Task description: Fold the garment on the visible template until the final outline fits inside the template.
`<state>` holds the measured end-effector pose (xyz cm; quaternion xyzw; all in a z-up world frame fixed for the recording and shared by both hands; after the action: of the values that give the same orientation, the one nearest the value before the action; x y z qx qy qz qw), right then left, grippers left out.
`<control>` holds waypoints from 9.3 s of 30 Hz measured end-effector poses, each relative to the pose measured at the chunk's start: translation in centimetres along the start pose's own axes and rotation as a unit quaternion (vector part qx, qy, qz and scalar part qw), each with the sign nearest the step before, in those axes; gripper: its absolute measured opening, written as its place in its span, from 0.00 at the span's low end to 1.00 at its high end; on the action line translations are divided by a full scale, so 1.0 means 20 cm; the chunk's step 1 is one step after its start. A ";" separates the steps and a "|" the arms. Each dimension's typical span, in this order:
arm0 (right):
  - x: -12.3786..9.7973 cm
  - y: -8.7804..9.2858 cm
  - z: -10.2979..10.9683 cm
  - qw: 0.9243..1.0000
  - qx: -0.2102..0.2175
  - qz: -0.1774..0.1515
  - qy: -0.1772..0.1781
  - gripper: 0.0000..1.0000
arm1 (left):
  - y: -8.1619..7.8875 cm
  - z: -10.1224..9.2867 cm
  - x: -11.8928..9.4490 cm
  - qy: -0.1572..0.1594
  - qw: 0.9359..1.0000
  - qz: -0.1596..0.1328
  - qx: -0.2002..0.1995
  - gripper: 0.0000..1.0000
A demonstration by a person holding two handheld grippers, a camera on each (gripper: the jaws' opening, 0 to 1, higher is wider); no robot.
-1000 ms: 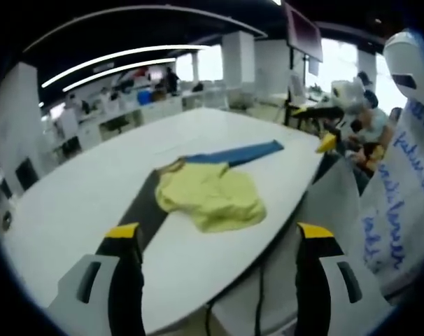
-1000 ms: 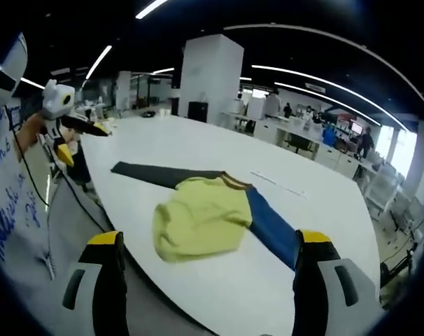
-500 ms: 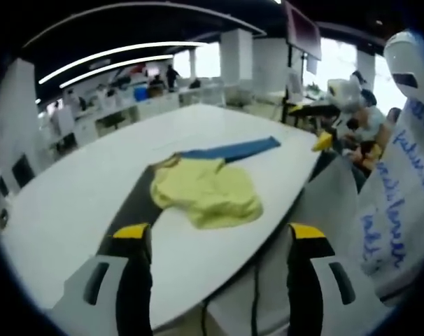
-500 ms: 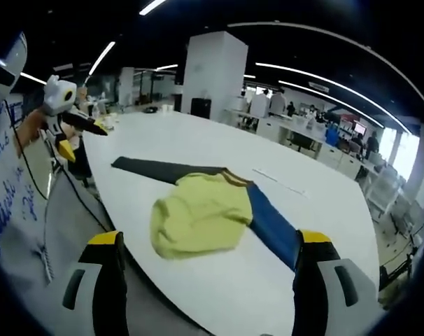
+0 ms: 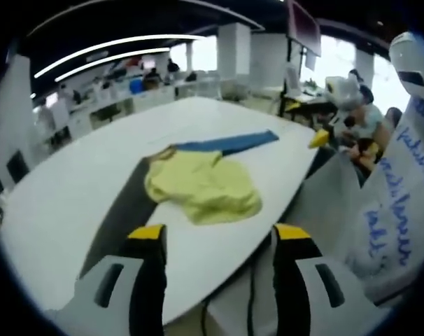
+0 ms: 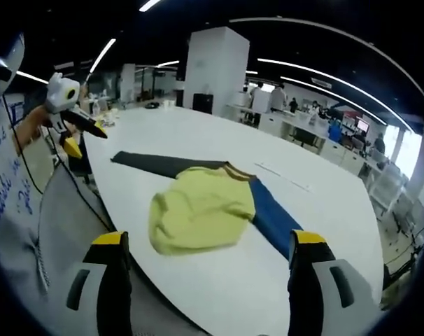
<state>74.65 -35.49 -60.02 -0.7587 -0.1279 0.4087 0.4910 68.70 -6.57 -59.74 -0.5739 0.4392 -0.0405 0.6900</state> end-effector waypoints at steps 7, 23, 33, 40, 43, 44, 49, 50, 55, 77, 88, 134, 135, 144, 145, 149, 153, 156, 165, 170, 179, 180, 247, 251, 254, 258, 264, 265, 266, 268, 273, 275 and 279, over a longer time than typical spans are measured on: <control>0.04 0.03 0.01 1.000 0.007 0.005 -0.012 0.81 | -0.01 0.02 0.02 0.010 1.000 -0.021 -0.008 0.42; 0.14 0.08 -0.04 1.000 0.023 0.000 -0.014 0.52 | -0.01 0.07 0.11 0.017 1.000 -0.015 -0.004 0.27; 0.17 0.10 -0.01 0.999 0.010 0.012 -0.028 0.47 | 0.00 0.15 0.24 -0.002 1.000 0.010 0.021 0.17; 0.16 0.13 -0.03 1.000 0.026 0.004 -0.014 0.43 | 0.02 0.15 0.35 0.004 1.000 0.012 0.011 0.14; 0.16 0.15 -0.02 0.999 0.027 0.009 -0.014 0.43 | 0.00 0.17 0.39 -0.006 1.000 0.007 0.023 0.12; 0.16 0.15 -0.02 0.999 0.026 0.011 -0.015 0.42 | -0.01 0.19 0.40 -0.013 0.999 0.004 0.030 0.11; 0.16 0.17 -0.01 0.999 0.030 0.013 -0.019 0.42 | -0.02 0.23 0.50 -0.011 0.999 0.008 0.044 0.09; 0.16 0.17 -0.01 0.999 0.030 0.013 -0.019 0.42 | -0.01 0.25 0.51 -0.013 0.999 0.016 0.048 0.08; 0.16 0.16 -0.02 0.999 0.032 0.010 -0.016 0.41 | 0.00 0.27 0.58 -0.006 0.998 0.023 0.054 0.06; 0.16 0.20 -0.04 0.999 0.039 0.017 -0.008 0.42 | 0.13 0.40 0.93 0.015 0.998 0.063 0.007 0.02; 0.18 0.21 -0.03 0.999 0.043 0.018 -0.009 0.42 | 0.18 0.43 1.01 0.014 0.997 0.080 -0.004 0.04; 0.19 0.23 -0.03 0.999 0.039 0.029 -0.011 0.40 | 0.24 0.42 1.10 0.006 0.993 0.116 0.009 0.00; 0.19 0.24 -0.03 0.999 0.039 0.029 -0.011 0.40 | 0.24 0.42 1.10 0.006 0.993 0.119 0.006 0.00; 0.18 0.23 -0.05 0.999 0.038 0.026 -0.004 0.40 | 0.26 0.39 1.07 -0.001 0.992 0.126 -0.018 0.00; 0.18 0.23 -0.05 0.999 0.038 0.026 -0.004 0.40 | 0.26 0.40 1.07 -0.002 0.992 0.127 -0.020 0.00; 0.18 0.23 -0.05 0.999 0.038 0.026 -0.003 0.40 | 0.28 0.38 1.04 -0.003 0.991 0.129 -0.024 0.00; 0.18 0.23 -0.05 0.999 0.038 0.027 -0.003 0.39 | 0.27 0.38 1.00 -0.008 0.992 0.124 -0.028 0.00; 0.18 0.23 -0.05 0.999 0.038 0.027 -0.003 0.39 | 0.27 0.38 0.99 -0.009 0.992 0.122 -0.028 0.00; 0.18 0.23 -0.05 0.999 0.037 0.027 -0.002 0.39 | 0.23 0.37 0.92 -0.015 0.993 0.109 -0.037 0.00; 0.18 0.24 -0.04 0.999 0.036 0.029 -0.005 0.39 | 0.22 0.36 0.88 -0.015 0.994 0.105 -0.035 0.00; 0.18 0.25 -0.04 0.999 0.038 0.032 -0.005 0.40 | 0.19 0.33 0.78 -0.020 0.995 0.091 -0.027 0.00; 0.18 0.25 -0.04 0.999 0.039 0.032 -0.005 0.40 | 0.19 0.33 0.76 -0.021 0.995 0.089 -0.027 0.00; 0.47 0.43 0.09 0.985 0.001 0.106 -0.136 0.34 | 0.36 0.44 0.19 -0.178 0.978 0.058 -0.090 0.00; 0.53 0.46 0.10 0.980 -0.005 0.118 -0.157 0.34 | 0.37 0.44 0.19 -0.179 0.978 0.058 -0.092 0.00; 0.58 0.47 0.11 0.978 0.000 0.124 -0.168 0.32 | 0.37 0.44 0.19 -0.179 0.978 0.057 -0.090 0.00; 0.63 0.48 0.13 0.975 -0.009 0.134 -0.174 0.32 | 0.37 0.43 0.18 -0.180 0.978 0.055 -0.091 0.00; 0.69 0.47 0.12 0.976 0.012 0.133 -0.170 0.28 | 0.38 0.43 0.18 -0.180 0.978 0.056 -0.091 0.00; 0.69 0.47 0.12 0.976 0.013 0.136 -0.169 0.28 | 0.38 0.43 0.18 -0.180 0.978 0.056 -0.092 0.00; 0.69 0.48 0.11 0.976 0.012 0.137 -0.168 0.28 | 0.38 0.43 0.18 -0.180 0.978 0.056 -0.092 0.00; 0.70 0.48 0.11 0.976 0.014 0.140 -0.168 0.28 | 0.38 0.43 0.18 -0.180 0.978 0.056 -0.093 0.00; 0.71 0.48 0.10 0.976 0.024 0.142 -0.163 0.26 | 0.38 0.42 0.18 -0.180 0.978 0.056 -0.093 0.00; 0.72 0.49 0.11 0.975 0.026 0.144 -0.165 0.25 | 0.38 0.42 0.18 -0.180 0.978 0.056 -0.093 0.00; 0.74 0.50 0.12 0.974 0.036 0.148 -0.166 0.24 | 0.39 0.42 0.18 -0.179 0.978 0.057 -0.093 0.00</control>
<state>80.24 -29.99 -76.30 -0.6727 -0.0791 0.6011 0.4240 72.94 0.38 -68.55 -0.6072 0.3423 0.1433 0.7026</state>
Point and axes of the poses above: the point that each gripper's makers call its tool centre point, and the gripper's own axes: x roughly forward along the fingers, z roughly to its left, y roughly out of its underside, the point moved 2 cm from there along -x, roughly backward along the fingers, and after that the axes turned 2 degrees about -x, right-handed, at the moved point
